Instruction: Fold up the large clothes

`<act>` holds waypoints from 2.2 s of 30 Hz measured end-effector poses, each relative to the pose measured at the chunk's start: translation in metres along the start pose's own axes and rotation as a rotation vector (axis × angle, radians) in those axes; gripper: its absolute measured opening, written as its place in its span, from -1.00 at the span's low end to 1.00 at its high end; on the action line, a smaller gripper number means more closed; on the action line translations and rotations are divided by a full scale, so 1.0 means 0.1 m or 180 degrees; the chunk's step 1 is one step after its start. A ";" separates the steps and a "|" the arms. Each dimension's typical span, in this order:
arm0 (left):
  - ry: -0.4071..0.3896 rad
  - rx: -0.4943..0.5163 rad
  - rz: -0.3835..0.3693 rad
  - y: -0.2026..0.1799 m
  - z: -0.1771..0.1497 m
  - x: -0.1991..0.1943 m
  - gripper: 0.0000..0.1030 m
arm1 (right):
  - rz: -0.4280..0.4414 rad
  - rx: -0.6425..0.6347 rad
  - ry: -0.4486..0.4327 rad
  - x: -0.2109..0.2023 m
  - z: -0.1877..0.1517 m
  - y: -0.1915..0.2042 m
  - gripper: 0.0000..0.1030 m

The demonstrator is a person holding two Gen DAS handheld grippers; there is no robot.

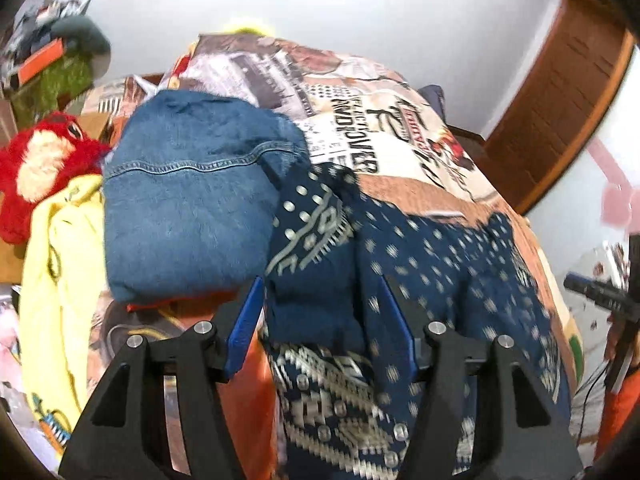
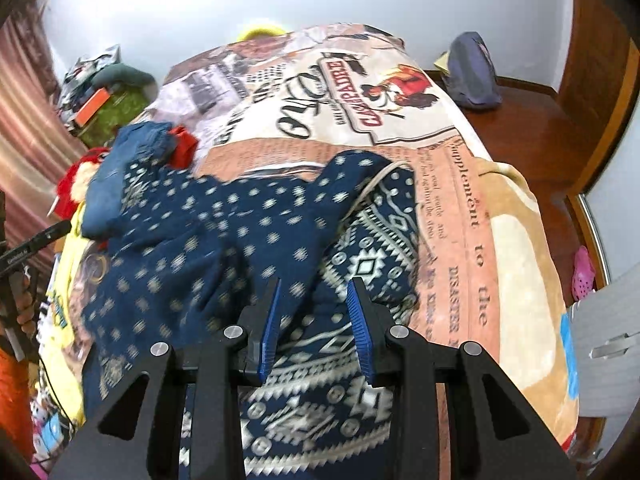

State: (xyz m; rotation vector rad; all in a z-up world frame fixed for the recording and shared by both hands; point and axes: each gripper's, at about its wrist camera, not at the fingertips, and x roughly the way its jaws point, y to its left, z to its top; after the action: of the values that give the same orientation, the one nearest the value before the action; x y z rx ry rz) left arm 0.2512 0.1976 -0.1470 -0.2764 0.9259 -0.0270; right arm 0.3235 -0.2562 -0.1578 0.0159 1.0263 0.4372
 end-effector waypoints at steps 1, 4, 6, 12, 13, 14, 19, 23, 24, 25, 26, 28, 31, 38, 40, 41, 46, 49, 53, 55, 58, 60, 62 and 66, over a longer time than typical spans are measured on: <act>0.0026 -0.0048 -0.0007 0.04 0.04 0.09 0.13 | -0.0040 0.0038 0.0017 0.08 0.04 -0.05 -0.42; 0.0145 -0.0214 0.0015 0.19 0.16 0.42 0.13 | -0.0103 0.0138 0.0083 0.27 0.15 -0.20 -0.42; 0.0223 -0.0283 0.0021 0.25 0.21 0.61 0.13 | -0.0123 0.0228 0.0136 0.40 0.21 -0.32 -0.42; 0.0254 -0.0247 0.0033 0.27 0.32 0.98 0.13 | -0.0093 0.0468 0.0247 0.79 0.30 -0.62 -0.42; 0.0229 -0.0227 0.0050 0.27 0.34 1.00 0.13 | -0.0083 0.0532 0.0281 0.87 0.32 -0.68 -0.42; 0.0196 -0.0201 0.0066 0.26 0.36 1.02 0.13 | -0.0073 0.0576 0.0300 0.93 0.33 -0.72 -0.42; 0.0163 -0.0219 -0.0127 0.25 0.41 1.11 0.13 | 0.0183 0.0803 0.0293 1.15 0.37 -0.84 -0.35; 0.0077 -0.0022 -0.0093 0.11 0.37 1.13 -0.14 | 0.0415 0.0969 0.0296 1.27 0.41 -0.88 -0.35; 0.0071 0.0013 -0.0046 0.09 0.36 1.14 -0.24 | 0.0425 0.0950 0.0300 1.29 0.42 -0.87 -0.36; 0.0070 0.0025 -0.0025 0.07 0.36 1.14 -0.30 | 0.0406 0.0918 0.0301 1.30 0.43 -0.85 -0.41; 0.0068 0.0043 -0.0013 0.06 0.36 1.13 -0.45 | 0.0378 0.0863 0.0301 1.30 0.44 -0.82 -0.42; 0.0080 0.0040 -0.0059 0.03 0.36 1.10 -0.75 | 0.0340 0.0725 0.0312 1.30 0.45 -0.75 -0.67; 0.0038 0.0055 -0.0021 -0.02 0.34 0.96 -0.88 | 0.0209 0.0548 0.0157 1.13 0.46 -0.62 -0.78; -0.0184 0.0132 -0.0082 -0.28 0.35 0.41 -0.90 | 0.0204 0.0247 -0.0525 0.30 0.51 -0.38 -0.82; -0.0296 0.0186 -0.0124 -0.37 0.36 0.22 -0.90 | 0.0151 0.0181 -0.0698 0.06 0.48 -0.33 -0.83; -0.0363 0.0210 -0.0153 -0.42 0.38 0.10 -0.90 | 0.0132 0.0166 -0.0761 -0.03 0.48 -0.31 -0.83; -0.0565 0.0204 -0.0344 -0.57 0.49 -0.26 -0.91 | 0.0150 0.0173 -0.1004 -0.38 0.56 -0.32 -0.83; -0.0578 0.0118 -0.0602 -0.60 0.63 -0.33 -0.91 | 0.0131 0.0154 -0.1145 -0.50 0.72 -0.29 -0.83; -0.0573 0.0105 -0.0632 -0.67 0.85 -0.18 -0.91 | 0.0068 0.0074 -0.1223 -0.39 0.96 -0.24 -0.83; -0.0570 0.0136 -0.0546 -0.70 0.94 -0.06 -0.91 | 0.0030 0.0049 -0.1220 -0.26 1.09 -0.24 -0.83; -0.0578 0.0189 -0.0376 -0.67 1.11 0.20 -0.91 | -0.0034 0.0037 -0.1163 -0.05 1.28 -0.27 -0.83; -0.0500 0.0261 -0.0172 -0.62 1.25 0.52 -0.91 | -0.0088 0.0094 -0.1064 0.18 1.37 -0.33 -0.83; -0.0362 0.0344 0.0030 -0.57 1.33 0.83 -0.90 | -0.0116 0.0200 -0.0874 0.49 1.42 -0.41 -0.83; -0.0087 0.0436 0.0480 -0.40 1.38 1.49 -0.90 | -0.0354 0.0256 -0.0573 1.09 1.43 -0.47 -0.82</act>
State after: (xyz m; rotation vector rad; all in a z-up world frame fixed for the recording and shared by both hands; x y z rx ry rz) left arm 0.4543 0.1690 -0.1750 -0.0794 0.9111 0.0521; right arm 0.5062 -0.2331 -0.1823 0.0686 0.8623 0.2874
